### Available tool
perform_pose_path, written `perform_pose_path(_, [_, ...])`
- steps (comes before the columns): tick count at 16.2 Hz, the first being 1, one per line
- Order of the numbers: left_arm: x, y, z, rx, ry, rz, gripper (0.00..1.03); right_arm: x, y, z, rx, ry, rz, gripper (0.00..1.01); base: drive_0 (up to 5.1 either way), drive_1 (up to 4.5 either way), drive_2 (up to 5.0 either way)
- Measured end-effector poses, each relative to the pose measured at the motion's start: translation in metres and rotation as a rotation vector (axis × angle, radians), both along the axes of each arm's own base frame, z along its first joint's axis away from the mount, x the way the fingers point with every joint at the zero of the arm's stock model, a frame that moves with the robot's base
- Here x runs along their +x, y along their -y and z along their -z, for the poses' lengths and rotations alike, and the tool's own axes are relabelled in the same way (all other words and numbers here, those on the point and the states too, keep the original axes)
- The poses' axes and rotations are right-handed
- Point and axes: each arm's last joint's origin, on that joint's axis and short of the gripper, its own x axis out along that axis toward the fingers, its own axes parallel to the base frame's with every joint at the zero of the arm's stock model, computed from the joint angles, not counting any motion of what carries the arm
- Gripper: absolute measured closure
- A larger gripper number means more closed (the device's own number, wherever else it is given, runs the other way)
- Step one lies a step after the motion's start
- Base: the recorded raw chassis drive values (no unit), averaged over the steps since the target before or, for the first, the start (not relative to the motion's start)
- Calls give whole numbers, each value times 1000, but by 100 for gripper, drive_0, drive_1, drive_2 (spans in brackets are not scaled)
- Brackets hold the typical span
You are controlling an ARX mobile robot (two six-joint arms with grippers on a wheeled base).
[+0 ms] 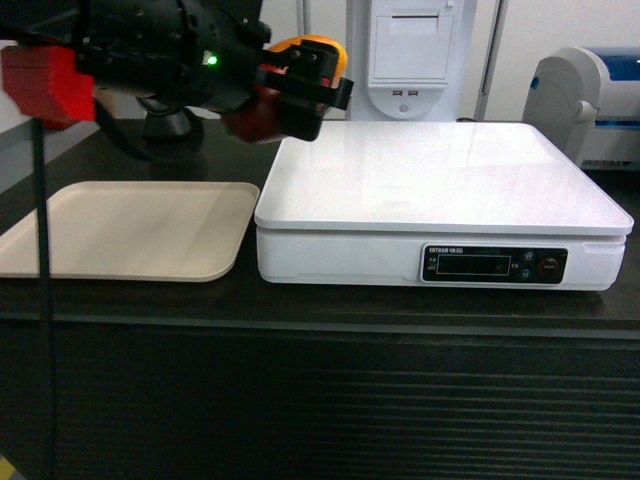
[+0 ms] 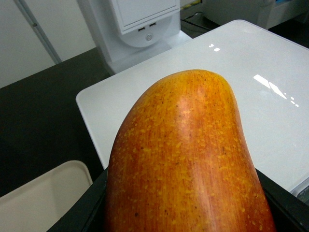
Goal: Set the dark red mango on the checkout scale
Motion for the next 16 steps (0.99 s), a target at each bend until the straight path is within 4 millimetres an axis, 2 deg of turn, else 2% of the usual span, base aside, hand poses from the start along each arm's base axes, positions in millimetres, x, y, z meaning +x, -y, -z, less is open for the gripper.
perform_pose_path(4, [25, 49, 2, 6, -13, 89, 37, 0, 0, 0, 0, 0, 0, 3, 0, 0, 0])
perform_pose_path(7, [40, 86, 18, 26, -58, 145, 37, 0, 0, 0, 0, 0, 0, 3, 0, 0, 0])
perform_pose_path(9, [51, 102, 27, 33, -74, 162, 37, 0, 0, 0, 0, 0, 0, 3, 0, 0, 0])
perform_pose_path(12, [72, 116, 39, 58, -104, 142, 37, 0, 0, 0, 0, 0, 0, 3, 0, 0, 0])
perform_pose_path(16, [93, 124, 55, 91, -146, 109, 37, 0, 0, 0, 0, 0, 0, 3, 0, 0, 0])
